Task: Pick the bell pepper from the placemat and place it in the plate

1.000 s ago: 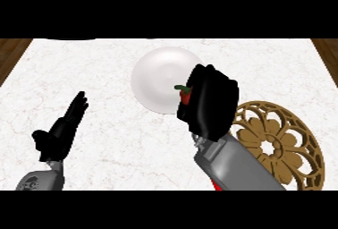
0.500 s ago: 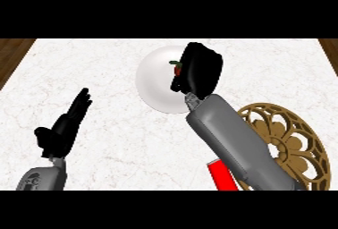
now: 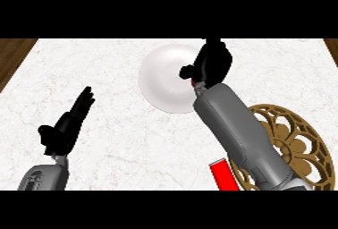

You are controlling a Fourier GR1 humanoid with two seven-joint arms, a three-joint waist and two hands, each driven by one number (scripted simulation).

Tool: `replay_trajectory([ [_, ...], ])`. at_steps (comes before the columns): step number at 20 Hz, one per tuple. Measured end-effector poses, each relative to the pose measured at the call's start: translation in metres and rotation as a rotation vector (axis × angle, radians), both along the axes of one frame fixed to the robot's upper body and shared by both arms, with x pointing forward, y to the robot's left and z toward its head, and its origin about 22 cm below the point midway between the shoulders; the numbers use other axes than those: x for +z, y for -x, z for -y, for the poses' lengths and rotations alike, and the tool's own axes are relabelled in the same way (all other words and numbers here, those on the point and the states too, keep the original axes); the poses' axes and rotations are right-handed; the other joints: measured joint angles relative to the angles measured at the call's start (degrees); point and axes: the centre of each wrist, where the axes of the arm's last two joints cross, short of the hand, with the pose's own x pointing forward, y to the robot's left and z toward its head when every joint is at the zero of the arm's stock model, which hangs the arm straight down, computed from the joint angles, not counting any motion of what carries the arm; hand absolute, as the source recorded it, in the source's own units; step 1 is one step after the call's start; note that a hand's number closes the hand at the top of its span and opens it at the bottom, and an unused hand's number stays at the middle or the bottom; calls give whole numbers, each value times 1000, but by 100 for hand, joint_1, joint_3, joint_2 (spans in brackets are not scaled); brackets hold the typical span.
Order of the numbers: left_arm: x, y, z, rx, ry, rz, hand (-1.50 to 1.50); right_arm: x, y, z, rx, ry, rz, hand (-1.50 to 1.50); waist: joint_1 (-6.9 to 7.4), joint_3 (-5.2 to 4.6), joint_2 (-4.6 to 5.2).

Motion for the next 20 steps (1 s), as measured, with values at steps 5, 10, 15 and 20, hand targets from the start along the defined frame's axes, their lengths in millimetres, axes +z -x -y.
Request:
replay_trajectory([
  [5, -1, 1, -2, -1, 3, -3, 0, -5, -8, 5, -38, -110, 76, -150, 13, 1, -13],
  [10, -6, 7, -7, 19, 2, -8, 0, -8, -7, 10, -97, -257, 222, -150, -84, 3, -51],
  [15, -8, 7, -12, 43, 1, -18, 0, -24, 9, 14, -112, -404, 336, -150, -251, 5, -92],
  [20, -9, 15, -25, 76, -5, -25, 0, -50, 46, 21, -85, -480, 399, -150, -451, 2, -147],
])
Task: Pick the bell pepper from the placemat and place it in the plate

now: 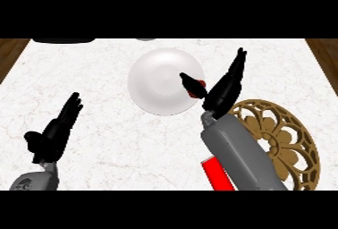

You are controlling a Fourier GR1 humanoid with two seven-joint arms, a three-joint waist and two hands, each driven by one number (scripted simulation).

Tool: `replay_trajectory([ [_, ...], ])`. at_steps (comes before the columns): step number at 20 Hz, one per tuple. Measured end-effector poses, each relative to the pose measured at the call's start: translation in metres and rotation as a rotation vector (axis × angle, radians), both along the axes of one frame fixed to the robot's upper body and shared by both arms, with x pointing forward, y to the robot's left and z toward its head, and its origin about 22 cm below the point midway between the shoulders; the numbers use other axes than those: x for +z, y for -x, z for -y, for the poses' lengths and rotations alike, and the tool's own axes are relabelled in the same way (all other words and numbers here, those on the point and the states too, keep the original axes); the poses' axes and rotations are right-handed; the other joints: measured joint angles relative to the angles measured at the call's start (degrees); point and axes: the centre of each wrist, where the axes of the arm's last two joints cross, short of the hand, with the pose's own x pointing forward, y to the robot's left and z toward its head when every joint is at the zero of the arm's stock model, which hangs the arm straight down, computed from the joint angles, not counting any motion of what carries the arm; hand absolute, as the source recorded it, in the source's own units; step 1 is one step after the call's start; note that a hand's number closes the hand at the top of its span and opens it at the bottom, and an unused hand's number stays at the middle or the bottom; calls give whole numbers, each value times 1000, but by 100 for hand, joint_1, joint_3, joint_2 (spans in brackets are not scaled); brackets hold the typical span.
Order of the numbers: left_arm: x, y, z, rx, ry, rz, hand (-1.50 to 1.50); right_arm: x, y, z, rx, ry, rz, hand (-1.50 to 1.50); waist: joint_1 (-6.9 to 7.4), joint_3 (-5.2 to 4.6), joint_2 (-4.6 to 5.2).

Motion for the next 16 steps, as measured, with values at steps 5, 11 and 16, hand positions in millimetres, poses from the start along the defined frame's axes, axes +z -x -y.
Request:
replay_trajectory([
  [5, 0, 6, -1, 12, 10, 0, 0, -33, 55, 23, 40, -14, 25, -150, -65, 1, -4],
  [11, -1, 5, -1, 3, 8, -1, 0, -54, 93, 52, 87, 8, 19, -150, -45, 0, 12],
  [16, 1, 4, 2, 12, 8, 0, 0, -66, 116, 70, 93, 16, 9, -150, -43, 0, 13],
])
